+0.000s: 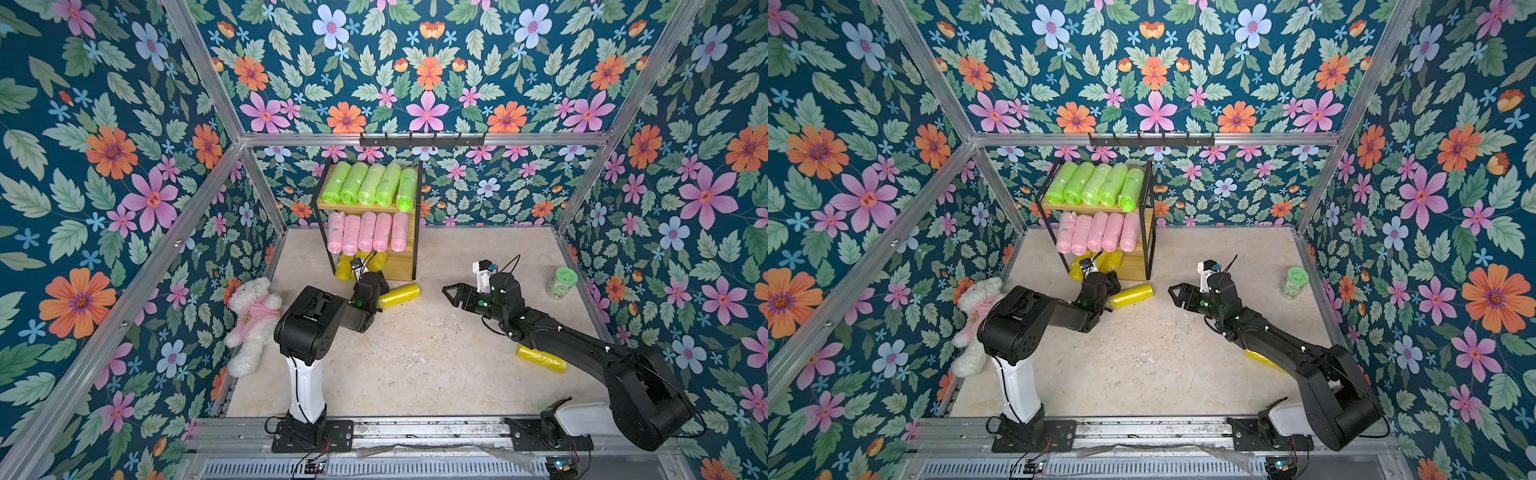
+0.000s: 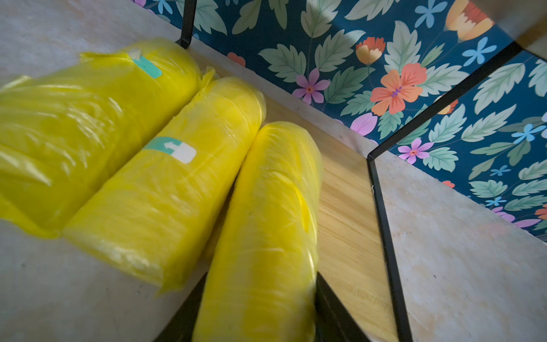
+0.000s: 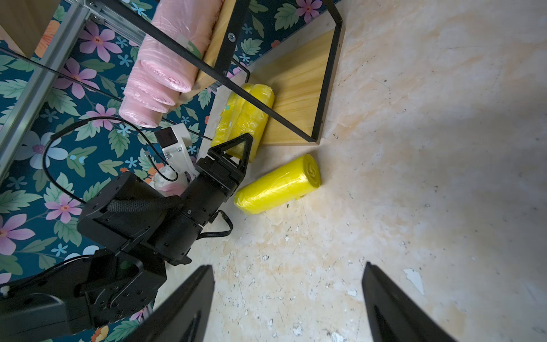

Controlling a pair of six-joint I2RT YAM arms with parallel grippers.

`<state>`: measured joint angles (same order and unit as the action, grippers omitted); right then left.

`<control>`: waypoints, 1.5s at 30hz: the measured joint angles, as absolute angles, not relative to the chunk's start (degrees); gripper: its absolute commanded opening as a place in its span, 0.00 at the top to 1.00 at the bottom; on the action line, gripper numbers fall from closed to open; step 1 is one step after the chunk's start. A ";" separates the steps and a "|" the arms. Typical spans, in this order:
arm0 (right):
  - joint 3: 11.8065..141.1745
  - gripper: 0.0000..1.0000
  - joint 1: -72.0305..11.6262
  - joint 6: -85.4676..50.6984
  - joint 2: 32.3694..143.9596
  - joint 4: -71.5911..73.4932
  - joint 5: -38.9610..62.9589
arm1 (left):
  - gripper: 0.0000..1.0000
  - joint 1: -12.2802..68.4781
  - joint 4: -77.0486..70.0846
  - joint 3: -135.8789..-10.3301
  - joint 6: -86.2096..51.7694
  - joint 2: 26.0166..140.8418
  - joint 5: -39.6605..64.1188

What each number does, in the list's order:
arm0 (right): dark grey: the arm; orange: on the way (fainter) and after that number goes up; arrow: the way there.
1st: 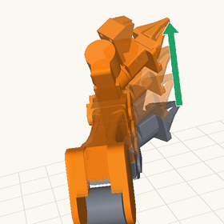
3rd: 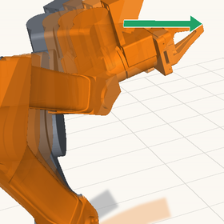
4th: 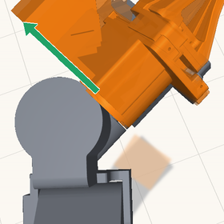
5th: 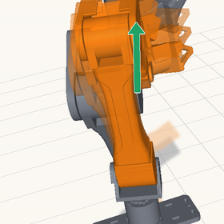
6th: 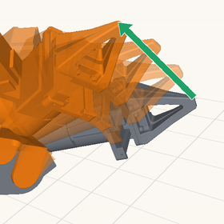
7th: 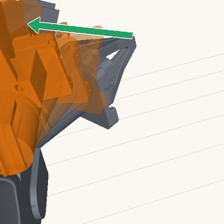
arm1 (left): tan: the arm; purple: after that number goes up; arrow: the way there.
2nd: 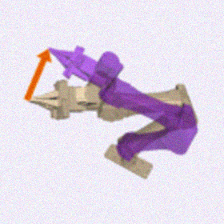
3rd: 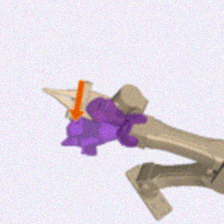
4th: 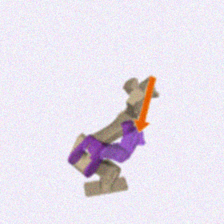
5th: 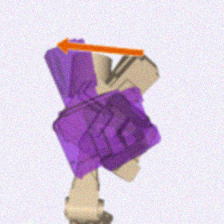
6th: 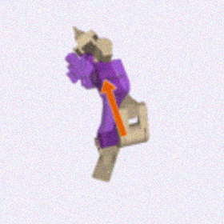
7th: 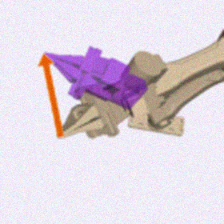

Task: Sort the rolls of trash bags by color and place them on the shelf
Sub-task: Place the roll of trash bags on the shelf.

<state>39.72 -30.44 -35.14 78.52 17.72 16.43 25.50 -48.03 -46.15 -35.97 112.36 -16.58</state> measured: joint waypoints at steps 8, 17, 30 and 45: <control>39.88 0.17 -30.44 -35.48 78.17 17.43 16.34 | 0.43 25.50 -48.03 -46.19 -37.04 112.46 -16.95; 39.79 0.17 -30.48 -35.46 77.73 17.28 15.99 | 0.32 25.50 -48.14 -45.41 -37.52 111.55 -17.65; 39.57 0.17 -30.48 -35.53 78.24 17.30 16.01 | 0.23 25.50 -48.82 -41.76 -40.49 106.54 -16.32; 38.79 0.17 -30.48 -36.14 78.28 17.89 16.01 | 0.38 25.30 -48.88 -31.38 -43.64 94.96 -10.63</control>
